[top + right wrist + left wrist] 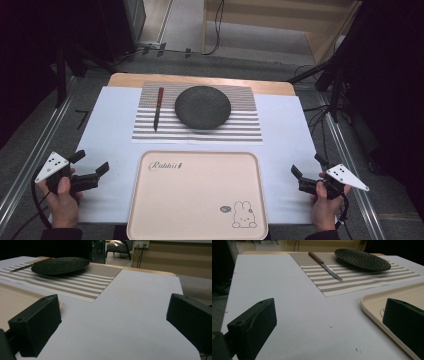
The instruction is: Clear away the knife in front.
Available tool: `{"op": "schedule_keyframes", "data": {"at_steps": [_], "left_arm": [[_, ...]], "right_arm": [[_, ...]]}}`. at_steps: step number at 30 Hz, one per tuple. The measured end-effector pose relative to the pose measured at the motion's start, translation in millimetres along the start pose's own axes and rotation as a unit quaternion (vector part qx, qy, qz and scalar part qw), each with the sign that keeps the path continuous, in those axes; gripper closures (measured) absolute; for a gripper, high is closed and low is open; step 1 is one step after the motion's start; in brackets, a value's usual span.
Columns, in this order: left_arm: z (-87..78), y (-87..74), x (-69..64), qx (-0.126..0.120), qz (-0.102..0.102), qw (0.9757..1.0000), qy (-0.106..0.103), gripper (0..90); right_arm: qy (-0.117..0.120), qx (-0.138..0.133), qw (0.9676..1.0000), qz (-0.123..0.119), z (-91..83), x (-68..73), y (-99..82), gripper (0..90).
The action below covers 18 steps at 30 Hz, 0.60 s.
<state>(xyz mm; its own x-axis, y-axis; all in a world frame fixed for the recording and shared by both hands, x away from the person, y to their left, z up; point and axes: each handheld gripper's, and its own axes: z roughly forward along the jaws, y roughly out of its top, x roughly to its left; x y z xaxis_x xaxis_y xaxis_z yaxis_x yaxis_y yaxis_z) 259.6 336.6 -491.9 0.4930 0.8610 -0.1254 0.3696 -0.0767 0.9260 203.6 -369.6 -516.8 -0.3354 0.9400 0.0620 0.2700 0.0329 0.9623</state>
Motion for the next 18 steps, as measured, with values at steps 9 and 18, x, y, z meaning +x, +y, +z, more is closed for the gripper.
{"op": "schedule_keyframes", "data": {"at_steps": [9,18], "left_arm": [[1.4,2.4,-4.2,0.014,0.017,0.9997,0.006,0.0],[4.1,19.1,-18.7,0.026,0.01,0.9994,0.02,0.0]], "right_arm": [[0.001,0.0,1.0,-0.007,0.9,1.0,-0.3,0.0],[0.003,-0.001,1.0,-0.009,1.8,1.2,-0.3,0.0]]}}
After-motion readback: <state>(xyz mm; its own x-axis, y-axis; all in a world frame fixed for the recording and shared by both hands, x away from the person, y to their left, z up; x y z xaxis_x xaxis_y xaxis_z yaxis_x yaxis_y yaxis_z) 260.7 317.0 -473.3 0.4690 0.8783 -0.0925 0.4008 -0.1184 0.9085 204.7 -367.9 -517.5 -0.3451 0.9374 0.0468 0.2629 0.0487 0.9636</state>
